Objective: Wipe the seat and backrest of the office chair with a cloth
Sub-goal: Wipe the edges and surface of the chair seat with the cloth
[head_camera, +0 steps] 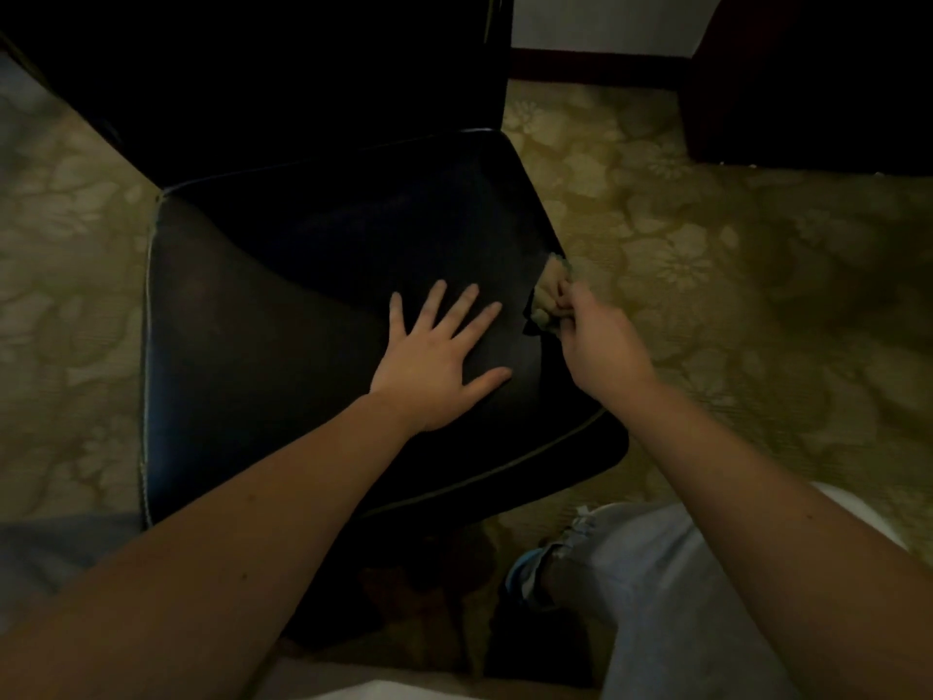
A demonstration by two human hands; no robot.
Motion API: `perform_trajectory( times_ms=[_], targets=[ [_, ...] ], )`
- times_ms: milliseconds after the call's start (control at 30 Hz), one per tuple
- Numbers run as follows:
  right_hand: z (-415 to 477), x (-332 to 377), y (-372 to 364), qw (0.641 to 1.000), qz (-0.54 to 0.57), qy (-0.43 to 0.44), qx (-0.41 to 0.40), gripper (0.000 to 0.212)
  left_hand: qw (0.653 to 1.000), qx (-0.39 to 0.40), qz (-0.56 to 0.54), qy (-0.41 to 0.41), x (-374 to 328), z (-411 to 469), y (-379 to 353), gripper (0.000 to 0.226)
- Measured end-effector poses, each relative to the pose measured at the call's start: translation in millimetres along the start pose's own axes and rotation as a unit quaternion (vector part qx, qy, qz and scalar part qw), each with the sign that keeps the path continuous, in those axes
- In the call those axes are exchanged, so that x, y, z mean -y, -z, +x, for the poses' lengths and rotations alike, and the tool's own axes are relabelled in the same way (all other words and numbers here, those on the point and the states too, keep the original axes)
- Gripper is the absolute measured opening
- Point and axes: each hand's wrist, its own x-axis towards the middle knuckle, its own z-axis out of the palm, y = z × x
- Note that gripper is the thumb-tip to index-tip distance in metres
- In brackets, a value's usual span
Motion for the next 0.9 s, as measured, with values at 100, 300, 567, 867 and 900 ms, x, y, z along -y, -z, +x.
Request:
perform_trajectory(
  times_ms=[100, 300, 567, 867, 900],
  targets=[
    [-17.1, -5.1, 8.1, 0.999, 0.033, 0.001, 0.012, 0.025, 1.0, 0.007, 0.005, 0.003, -1.7, -0.7, -0.9, 0.079],
    [-24.3, -8.3, 7.2, 1.0, 0.022, 0.013, 0.011, 0.021, 1.0, 0.008, 0.002, -0.006, -0.5, -4.3, 0.0, 0.079],
    [4.7, -1.9, 12.9, 0.999, 0.036, -0.015, 0.011, 0.025, 1.0, 0.002, -0.001, 0.002, -0.4, -1.7, -2.7, 0.079],
    [-25.1, -16.4, 9.4, 1.0, 0.013, 0.014, 0.006, 0.013, 1.0, -0.004, -0.006, -0.002, 1.8, -2.2, -4.4, 0.079],
    [-20.3, -15.4, 8.5, 1.0, 0.017, 0.004, 0.002, 0.016, 1.0, -0.005, -0.007, -0.001, 2.1, -1.9, -4.1, 0.079]
  ],
)
